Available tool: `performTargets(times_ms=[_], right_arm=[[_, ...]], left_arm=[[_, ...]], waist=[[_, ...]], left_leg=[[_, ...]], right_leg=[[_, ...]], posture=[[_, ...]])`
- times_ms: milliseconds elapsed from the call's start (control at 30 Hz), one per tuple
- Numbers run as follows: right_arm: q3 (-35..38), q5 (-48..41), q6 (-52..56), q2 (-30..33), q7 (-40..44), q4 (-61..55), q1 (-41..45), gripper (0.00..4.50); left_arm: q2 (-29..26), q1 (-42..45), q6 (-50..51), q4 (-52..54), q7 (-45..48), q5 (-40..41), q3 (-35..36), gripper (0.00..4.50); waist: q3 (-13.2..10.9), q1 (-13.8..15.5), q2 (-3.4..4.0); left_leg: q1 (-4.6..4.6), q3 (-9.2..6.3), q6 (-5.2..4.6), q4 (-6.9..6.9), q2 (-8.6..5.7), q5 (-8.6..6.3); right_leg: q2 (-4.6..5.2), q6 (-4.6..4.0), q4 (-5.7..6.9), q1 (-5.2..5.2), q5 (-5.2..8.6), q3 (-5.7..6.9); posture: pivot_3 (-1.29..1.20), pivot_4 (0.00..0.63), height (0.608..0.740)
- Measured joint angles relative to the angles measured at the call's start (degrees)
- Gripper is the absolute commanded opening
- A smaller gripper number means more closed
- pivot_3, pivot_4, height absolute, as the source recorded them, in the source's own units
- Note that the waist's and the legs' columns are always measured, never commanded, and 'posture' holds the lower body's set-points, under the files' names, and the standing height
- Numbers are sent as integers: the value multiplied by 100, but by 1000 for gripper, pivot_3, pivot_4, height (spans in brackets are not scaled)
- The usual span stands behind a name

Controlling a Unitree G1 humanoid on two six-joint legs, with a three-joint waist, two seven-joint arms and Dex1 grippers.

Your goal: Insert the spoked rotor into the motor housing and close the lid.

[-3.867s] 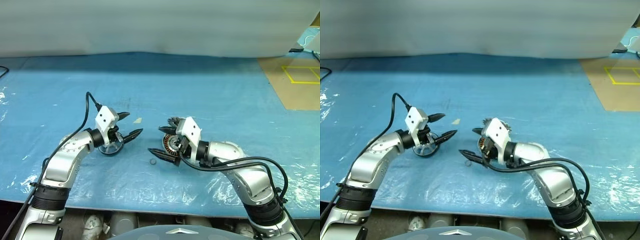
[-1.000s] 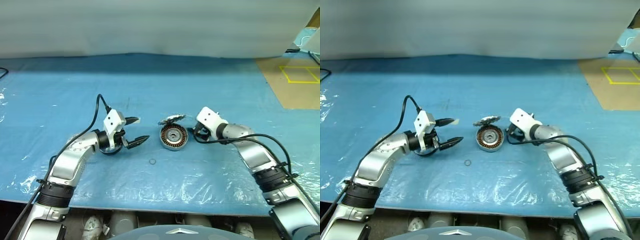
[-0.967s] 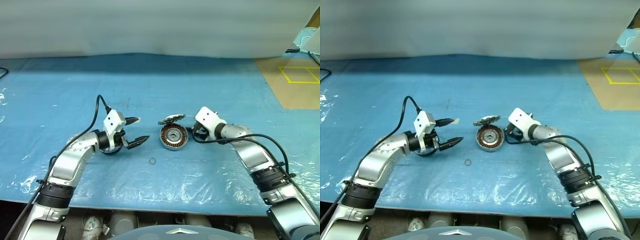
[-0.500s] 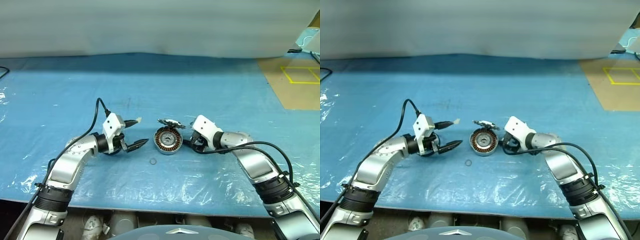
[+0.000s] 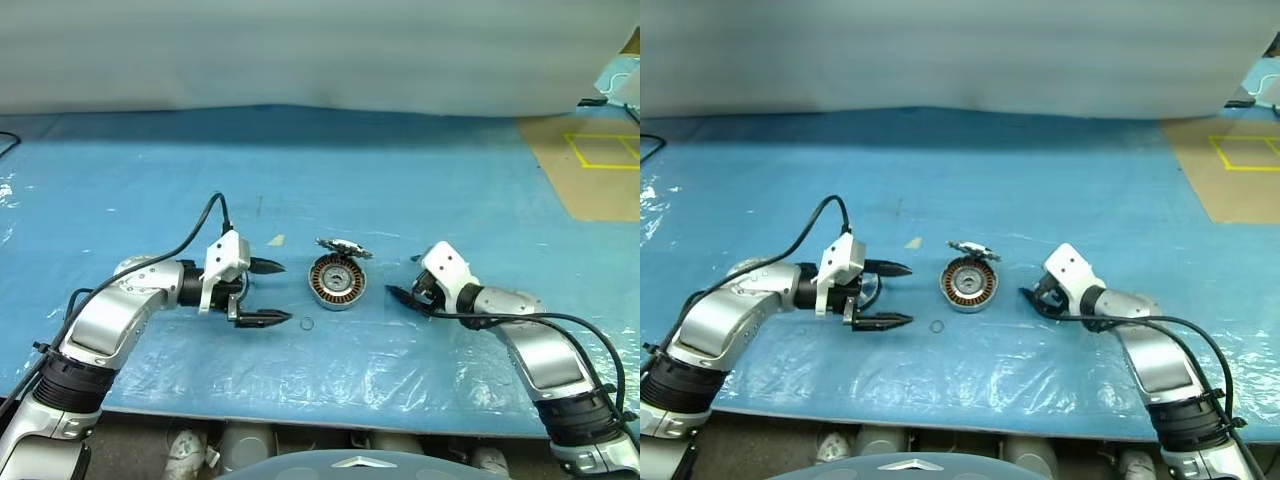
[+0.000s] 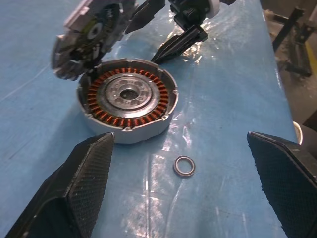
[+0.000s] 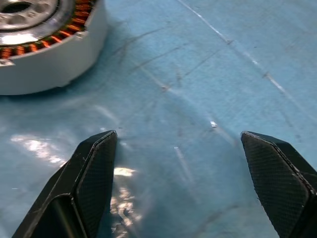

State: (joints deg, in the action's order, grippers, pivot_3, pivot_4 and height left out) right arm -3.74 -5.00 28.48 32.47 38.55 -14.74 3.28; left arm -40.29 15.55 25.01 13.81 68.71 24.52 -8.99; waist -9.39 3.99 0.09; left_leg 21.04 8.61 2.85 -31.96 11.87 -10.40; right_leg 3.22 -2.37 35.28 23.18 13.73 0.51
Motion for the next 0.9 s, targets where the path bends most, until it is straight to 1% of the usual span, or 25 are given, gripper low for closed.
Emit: performTargets(times_ms=[67,233,400,500,667,767,900], right_arm=[[98,-142,-26,-112,-26,-14,-139,4181],[161,-202,-249,-136,-120,-10,-344,4181],[161,-205,-300,-170,-226,-11,-395,4181],[161,-206,-291,-218,-288,-15,-410,4181],[186,-271,-228,-243,-380,-108,-497,4181],[190,-274,-210,-240,-395,-169,-541,4181],[190,-271,-167,-209,-402,-233,-576,4181]], left_arm=[[76,1,-337,-72,116,-116,-108,4500],[88,-170,-999,-252,516,-303,-286,4500],[56,-352,-1186,-266,859,-334,-526,4500],[118,-294,-1326,-473,866,-527,-679,4500],[476,3,-1743,-1187,623,-1215,-1054,4500],[701,181,-1925,-1451,449,-1466,-1151,4500],[855,294,-2164,-1699,340,-1693,-1210,4500]], waist=[[-1,-3,1],[-1,-3,1],[-1,-1,1],[1,-1,3],[1,0,3],[1,2,3],[1,2,3]], left_leg=[[1,0,0,0,-1,0],[2,1,0,9,0,0],[1,1,0,12,-1,0],[-10,1,0,11,-1,0],[-8,0,0,11,-1,0],[-4,0,1,12,-1,1],[-4,-1,1,12,-2,1]], right_leg=[[2,1,-2,0,0,-1],[0,1,-13,0,0,0],[1,1,-17,-2,0,1],[1,2,-16,-11,-1,1],[1,2,-17,-12,-1,1],[1,2,-19,-11,-1,3],[1,2,-20,-11,-1,3]], posture=[[0,150,740],[0,150,740],[0,150,740],[0,150,740],[0,150,740],[0,150,740],[0,150,740]])
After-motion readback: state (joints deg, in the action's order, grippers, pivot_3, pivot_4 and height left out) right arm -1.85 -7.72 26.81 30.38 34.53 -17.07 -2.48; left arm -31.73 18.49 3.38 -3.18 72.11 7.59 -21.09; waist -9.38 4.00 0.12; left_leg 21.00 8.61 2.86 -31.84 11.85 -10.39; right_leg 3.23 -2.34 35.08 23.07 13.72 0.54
